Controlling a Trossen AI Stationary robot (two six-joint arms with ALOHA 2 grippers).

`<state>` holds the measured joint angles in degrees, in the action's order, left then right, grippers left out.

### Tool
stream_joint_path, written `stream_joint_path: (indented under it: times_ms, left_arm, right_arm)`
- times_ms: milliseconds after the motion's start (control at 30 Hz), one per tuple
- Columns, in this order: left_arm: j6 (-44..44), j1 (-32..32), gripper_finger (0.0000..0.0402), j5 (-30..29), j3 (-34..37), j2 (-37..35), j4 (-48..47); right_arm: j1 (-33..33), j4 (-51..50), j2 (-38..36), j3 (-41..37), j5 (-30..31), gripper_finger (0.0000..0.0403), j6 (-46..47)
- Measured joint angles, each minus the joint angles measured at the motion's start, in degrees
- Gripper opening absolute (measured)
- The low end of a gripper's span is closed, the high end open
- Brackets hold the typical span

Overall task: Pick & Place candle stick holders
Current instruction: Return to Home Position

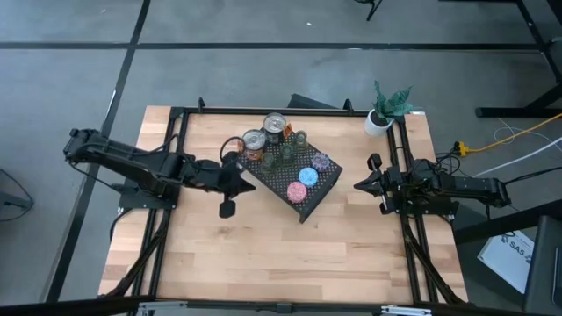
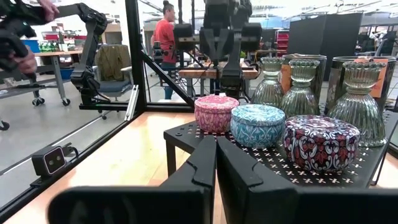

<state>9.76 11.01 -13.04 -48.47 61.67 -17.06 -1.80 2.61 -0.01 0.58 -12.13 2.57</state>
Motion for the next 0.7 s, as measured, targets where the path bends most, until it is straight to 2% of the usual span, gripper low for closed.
stream_joint_path:
  times_ms: [167, 333, 567, 700]
  left_arm:
    - [-0.3, -2.3, 0.0001, 2.8, 8.0, -4.2, 8.0]
    - [-4.5, -5.7, 0.0001, 4.5, 14.6, -8.3, 12.4]
    - [-6.9, -10.5, 0.0001, 11.9, 22.9, -12.9, 21.5]
    - [-6.9, -11.9, 0.0002, 14.1, 27.3, -15.1, 26.8]
  right_arm:
    - [0.0, 0.0, 0.0, 0.0, 0.0, 0.0016, 0.0]
    - [0.0, 0.0, 0.0, 0.0, 0.0, 0.0016, 0.0]
    - [0.0, 0.0, 0.0, 0.0, 0.0, 0.0016, 0.0]
    - [0.0, 0.0, 0.0, 0.0, 0.0, 0.0016, 0.0]
